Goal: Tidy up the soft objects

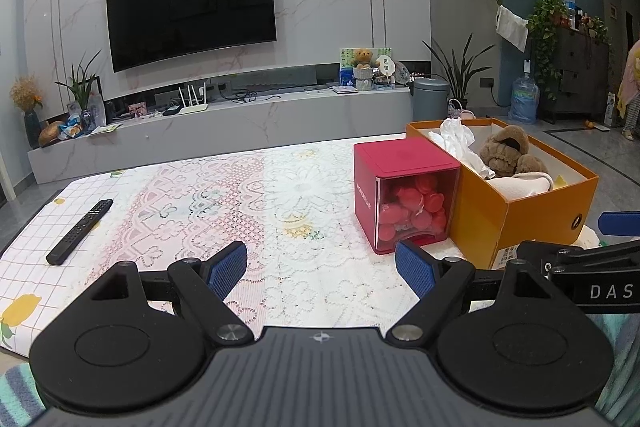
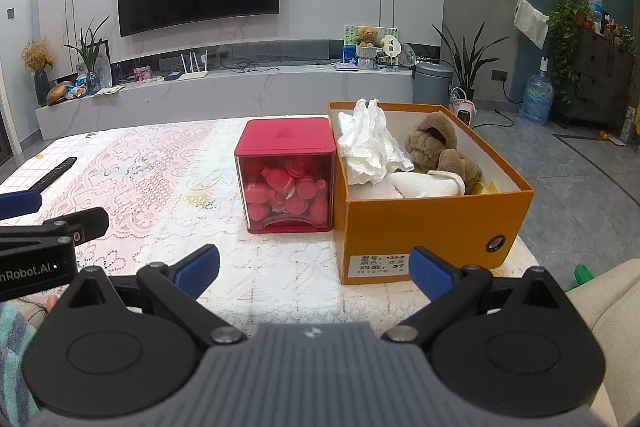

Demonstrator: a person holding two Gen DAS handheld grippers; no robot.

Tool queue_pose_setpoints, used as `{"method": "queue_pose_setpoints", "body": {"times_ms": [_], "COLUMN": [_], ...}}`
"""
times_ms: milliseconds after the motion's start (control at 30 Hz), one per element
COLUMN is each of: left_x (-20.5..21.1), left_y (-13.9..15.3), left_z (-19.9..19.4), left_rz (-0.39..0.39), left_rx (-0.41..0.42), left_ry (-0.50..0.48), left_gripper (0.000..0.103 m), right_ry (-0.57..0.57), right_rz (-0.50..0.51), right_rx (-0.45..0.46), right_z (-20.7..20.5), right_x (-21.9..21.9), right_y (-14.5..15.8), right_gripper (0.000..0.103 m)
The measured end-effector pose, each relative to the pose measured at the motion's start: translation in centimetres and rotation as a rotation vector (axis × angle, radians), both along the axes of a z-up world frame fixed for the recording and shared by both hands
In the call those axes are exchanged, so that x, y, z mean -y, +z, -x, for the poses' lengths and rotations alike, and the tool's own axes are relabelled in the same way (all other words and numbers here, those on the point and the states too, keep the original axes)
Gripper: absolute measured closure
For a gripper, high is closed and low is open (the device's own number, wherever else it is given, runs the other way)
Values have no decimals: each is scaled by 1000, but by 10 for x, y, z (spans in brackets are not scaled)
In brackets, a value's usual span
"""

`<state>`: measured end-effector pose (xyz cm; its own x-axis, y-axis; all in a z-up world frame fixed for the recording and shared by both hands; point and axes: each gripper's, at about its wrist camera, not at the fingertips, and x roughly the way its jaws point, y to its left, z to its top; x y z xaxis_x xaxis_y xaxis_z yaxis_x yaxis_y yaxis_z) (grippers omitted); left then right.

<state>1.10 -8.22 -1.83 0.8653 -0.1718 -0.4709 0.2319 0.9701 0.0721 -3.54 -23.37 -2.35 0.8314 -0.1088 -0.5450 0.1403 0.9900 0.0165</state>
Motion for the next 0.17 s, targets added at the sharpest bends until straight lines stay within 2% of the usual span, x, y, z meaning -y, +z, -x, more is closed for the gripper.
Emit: {"method": "queue_pose_setpoints", "body": {"times_ms": [167], "left_x": [-1], "left_y": [0], "left_z": [0], "left_rz": [1], "left_rx": [-1], "left_ry": [2], "left_gripper": [5], "right_ry": [4], "right_rz": [-1], "right_rx": [-4], "right_z": [0], "right_x": [0], "right_y": [-1], "right_gripper": [4]}}
